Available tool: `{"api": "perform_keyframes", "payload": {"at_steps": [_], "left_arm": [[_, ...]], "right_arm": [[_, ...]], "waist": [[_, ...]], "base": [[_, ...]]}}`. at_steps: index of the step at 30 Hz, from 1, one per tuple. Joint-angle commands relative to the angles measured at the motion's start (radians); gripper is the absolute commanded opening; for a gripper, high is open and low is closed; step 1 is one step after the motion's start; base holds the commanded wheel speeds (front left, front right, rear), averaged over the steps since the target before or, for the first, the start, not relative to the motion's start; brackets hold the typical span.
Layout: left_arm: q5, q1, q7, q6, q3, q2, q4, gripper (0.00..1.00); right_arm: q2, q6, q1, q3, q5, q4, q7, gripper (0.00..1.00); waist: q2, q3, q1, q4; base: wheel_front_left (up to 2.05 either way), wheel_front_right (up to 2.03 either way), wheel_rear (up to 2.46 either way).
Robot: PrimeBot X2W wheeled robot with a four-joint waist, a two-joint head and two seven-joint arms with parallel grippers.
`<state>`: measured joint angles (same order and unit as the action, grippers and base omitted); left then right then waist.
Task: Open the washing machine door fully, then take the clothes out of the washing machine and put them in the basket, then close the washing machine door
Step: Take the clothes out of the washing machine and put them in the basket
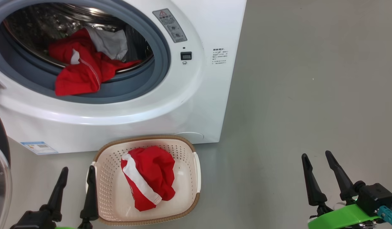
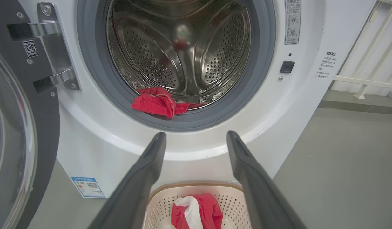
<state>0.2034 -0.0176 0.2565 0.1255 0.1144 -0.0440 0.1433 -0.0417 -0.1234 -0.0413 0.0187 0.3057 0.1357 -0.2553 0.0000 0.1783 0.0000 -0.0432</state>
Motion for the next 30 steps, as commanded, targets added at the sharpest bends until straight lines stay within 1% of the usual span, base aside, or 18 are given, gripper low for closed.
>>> {"api": "perform_keyframes", "payload": {"at_steps": [1,10,15,19,24,30], "left_arm": [[0.002,-0.015,0.005,0.005,0.028,-0.006,-0.027,1.0],[0.019,-0.048,0.005,0.005,0.017,-0.006,-0.001,1.0],[-0.001,-0.143,0.005,0.005,0.0,-0.009,0.066,1.0],[-0.024,-0.273,0.005,0.005,0.001,-0.027,0.163,1.0],[-0.043,-0.481,0.005,0.005,0.007,-0.057,0.294,1.0],[-0.074,-0.739,0.005,0.005,0.0,-0.108,0.459,1.0]], "right_arm": [[-0.009,-0.007,0.01,-0.023,-0.011,-0.025,-0.006,1.0],[-0.009,-0.007,0.021,-0.02,-0.007,-0.027,-0.006,1.0],[-0.009,-0.007,0.042,-0.021,-0.009,-0.03,-0.006,1.0],[-0.009,-0.007,0.073,-0.034,-0.01,-0.037,-0.006,1.0],[-0.009,-0.007,0.12,-0.046,-0.003,-0.047,-0.006,1.0],[-0.009,-0.007,0.189,-0.059,0.009,-0.061,-0.006,1.0]], "waist": [[0.0,0.002,0.0,0.0],[0.0,0.022,0.0,0.008],[0.0,0.059,0.0,0.013],[0.0,0.114,0.0,0.004],[0.0,0.206,0.0,-0.019],[0.0,0.327,0.0,-0.058]], "base": [[0.0,0.0,0.0],[0.0,0.0,0.0],[0.0,0.0,0.0],[0.0,0.0,0.0],[0.0,0.0,0.0],[0.0,0.0,0.0]]}}
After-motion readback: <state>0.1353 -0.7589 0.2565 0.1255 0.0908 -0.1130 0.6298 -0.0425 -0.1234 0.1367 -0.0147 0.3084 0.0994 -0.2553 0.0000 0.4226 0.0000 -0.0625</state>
